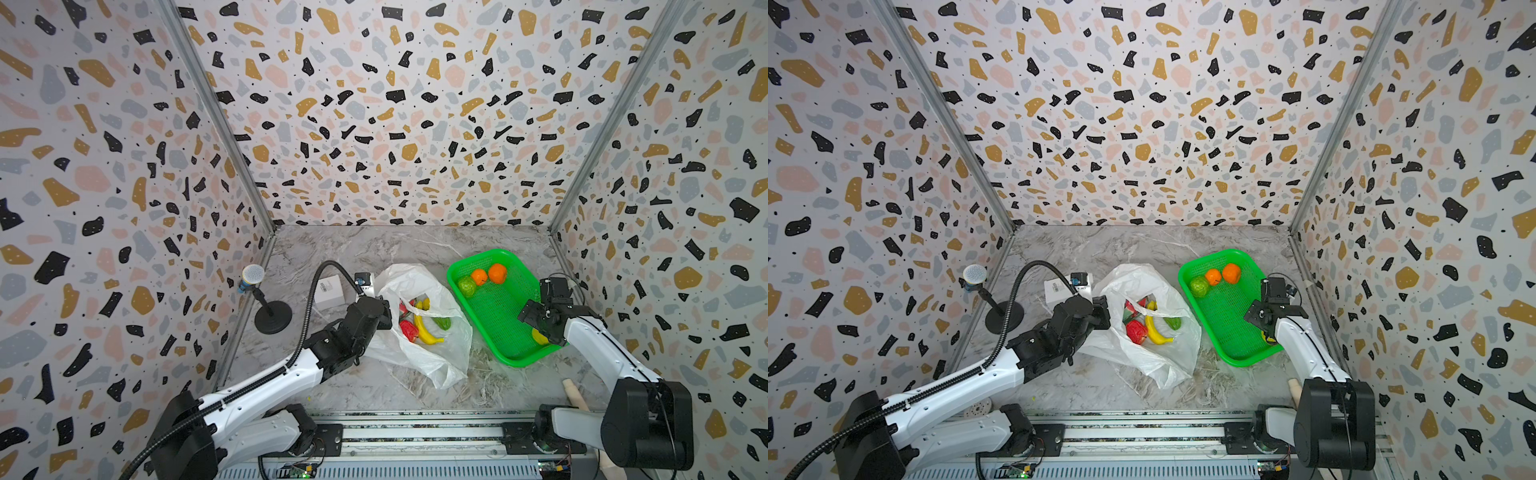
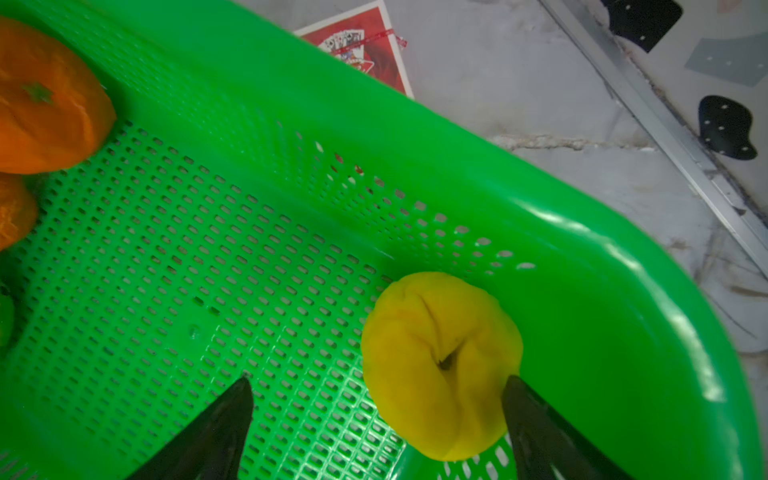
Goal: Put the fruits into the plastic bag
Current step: 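Move the right gripper back to the basket and grasp the yellow pear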
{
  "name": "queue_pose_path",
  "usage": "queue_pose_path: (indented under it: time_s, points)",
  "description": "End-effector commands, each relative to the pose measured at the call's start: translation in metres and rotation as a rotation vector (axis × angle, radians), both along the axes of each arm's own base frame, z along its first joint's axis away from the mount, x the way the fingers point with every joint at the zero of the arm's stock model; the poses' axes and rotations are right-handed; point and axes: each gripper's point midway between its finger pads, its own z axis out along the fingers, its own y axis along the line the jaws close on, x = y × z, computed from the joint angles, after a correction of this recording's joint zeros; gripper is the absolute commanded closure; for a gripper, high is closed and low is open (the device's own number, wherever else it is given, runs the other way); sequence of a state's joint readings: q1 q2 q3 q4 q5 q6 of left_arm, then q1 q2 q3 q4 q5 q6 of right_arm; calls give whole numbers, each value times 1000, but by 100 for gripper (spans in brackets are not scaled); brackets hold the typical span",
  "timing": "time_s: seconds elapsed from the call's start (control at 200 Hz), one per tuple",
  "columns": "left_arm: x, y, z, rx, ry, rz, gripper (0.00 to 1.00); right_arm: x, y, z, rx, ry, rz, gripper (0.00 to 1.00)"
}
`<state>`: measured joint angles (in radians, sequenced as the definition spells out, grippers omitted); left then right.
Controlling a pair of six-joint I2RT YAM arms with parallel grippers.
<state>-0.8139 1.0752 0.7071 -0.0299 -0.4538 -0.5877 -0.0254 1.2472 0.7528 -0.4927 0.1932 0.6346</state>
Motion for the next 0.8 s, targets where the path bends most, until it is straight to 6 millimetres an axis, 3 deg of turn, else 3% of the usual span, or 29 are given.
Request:
queue_pose_path:
  time_s: [0.0, 0.235, 0.561, 0.796]
  points:
    - [1, 2, 10, -25, -41, 14, 100, -1, 15, -14, 85, 24, 30, 6]
    - [2, 1, 9, -21, -38, 16, 100, 6, 36, -24, 183, 10, 84, 7]
    - [5, -3, 8, -14, -29, 7, 100, 17, 56, -18, 203, -18, 168, 7]
    - [5, -5, 6, -7, -25, -1, 100, 17, 27, 15, 32, -95, 75, 7]
